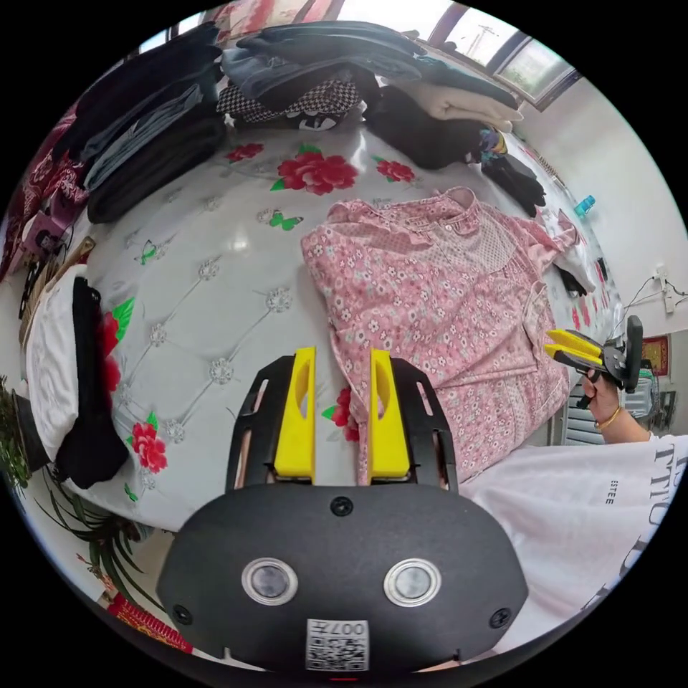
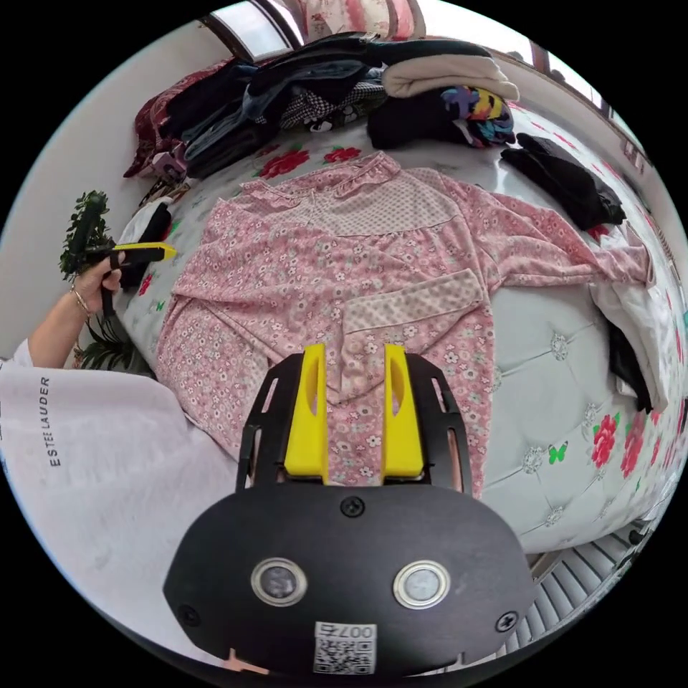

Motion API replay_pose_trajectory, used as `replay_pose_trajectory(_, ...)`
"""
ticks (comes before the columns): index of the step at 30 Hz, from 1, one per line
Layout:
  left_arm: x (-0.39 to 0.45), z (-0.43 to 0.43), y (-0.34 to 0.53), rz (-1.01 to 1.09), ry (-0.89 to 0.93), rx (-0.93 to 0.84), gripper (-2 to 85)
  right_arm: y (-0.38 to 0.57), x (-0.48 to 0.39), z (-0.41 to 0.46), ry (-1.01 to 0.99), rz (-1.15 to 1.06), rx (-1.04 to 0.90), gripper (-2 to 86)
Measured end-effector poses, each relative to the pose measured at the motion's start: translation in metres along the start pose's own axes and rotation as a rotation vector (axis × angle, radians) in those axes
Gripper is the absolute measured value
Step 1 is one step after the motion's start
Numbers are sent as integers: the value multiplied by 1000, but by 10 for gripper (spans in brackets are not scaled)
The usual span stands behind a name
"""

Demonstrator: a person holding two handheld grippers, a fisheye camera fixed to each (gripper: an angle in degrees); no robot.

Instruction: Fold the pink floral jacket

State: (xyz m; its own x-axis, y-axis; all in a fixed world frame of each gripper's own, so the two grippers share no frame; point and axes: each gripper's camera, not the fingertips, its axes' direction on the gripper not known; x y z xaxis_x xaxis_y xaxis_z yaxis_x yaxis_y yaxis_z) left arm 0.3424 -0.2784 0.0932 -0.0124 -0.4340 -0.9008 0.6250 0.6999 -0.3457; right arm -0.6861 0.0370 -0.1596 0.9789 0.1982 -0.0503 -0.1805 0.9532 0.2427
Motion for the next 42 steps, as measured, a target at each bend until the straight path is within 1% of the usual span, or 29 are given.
replay_pose_trajectory(3, 7, 1, -53, 32, -56, 14, 114, -23, -10, 30, 74, 16, -87, 51)
replay_pose_trajectory(4, 7, 4, -76, 29, -68, 8, 116, -28, -14, 27, 118, 32, -71, 36)
replay_pose_trajectory(6, 6, 15, -109, 25, -85, -27, 106, -32, -20, 12, 143, 25, -34, 18)
replay_pose_trajectory(8, 5, 40, -141, 34, -118, -138, 34, -27, -23, -21, 169, 50, 53, 6)
replay_pose_trajectory(10, 1, 50, -153, 55, -120, -192, 5, -15, -20, -45, 144, 102, 115, 3)
replay_pose_trajectory(13, -13, 37, -159, 18, -108, -132, -1, 14, -11, -49, 25, 218, 145, 1)
replay_pose_trajectory(15, -16, 31, -155, 5, -99, -89, 5, 27, -9, -20, -47, 274, 58, 2)
replay_pose_trajectory(16, -17, 31, -152, -5, -87, -78, 20, 34, -6, 3, -67, 346, -34, 3)
replay_pose_trajectory(17, -16, 28, -147, -13, -85, -53, 44, 39, -6, 13, -42, 412, -76, 6)
replay_pose_trajectory(20, -15, 4, -131, -16, -103, -48, 108, 40, -19, -9, -21, 357, 11, 18)
replay_pose_trajectory(23, -7, -39, -87, -2, -82, 29, 118, 34, -26, -30, 34, 298, 66, 30)
replay_pose_trajectory(25, 5, -53, -54, 21, -67, 38, 119, 29, -25, -29, 27, 285, 84, 36)
replay_pose_trajectory(27, 22, -50, -27, 53, -51, 5, 116, 21, -23, -14, 4, 290, 58, 45)
replay_pose_trajectory(29, 40, -25, -10, 69, -98, -91, 99, 11, -25, 14, -43, 278, -8, 39)
replay_pose_trajectory(30, 41, -17, -9, 58, -116, -117, 96, 10, -27, 20, -46, 275, -31, 35)
replay_pose_trajectory(31, 40, -3, -8, 30, -155, -162, 89, 10, -33, 23, 0, 270, -38, 24)
replay_pose_trajectory(32, 38, -5, -8, 38, -120, -123, 85, 13, -39, 18, 34, 245, -29, 14)
replay_pose_trajectory(34, 32, -7, -9, 40, -129, -128, 83, 23, -43, 11, 93, 237, -20, 7)
replay_pose_trajectory(35, 28, -10, -10, 35, -134, -141, 87, 30, -43, 14, 121, 231, -50, 5)
replay_pose_trajectory(37, 22, -15, -8, 40, -134, -142, 98, 42, -38, 26, 86, 252, -105, 4)
replay_pose_trajectory(39, 18, -19, -6, 37, -149, -133, 110, 50, -34, 26, 23, 288, -66, 6)
replay_pose_trajectory(42, 8, -32, -4, -22, -144, -135, 105, 48, -25, 4, 4, 352, 59, 21)
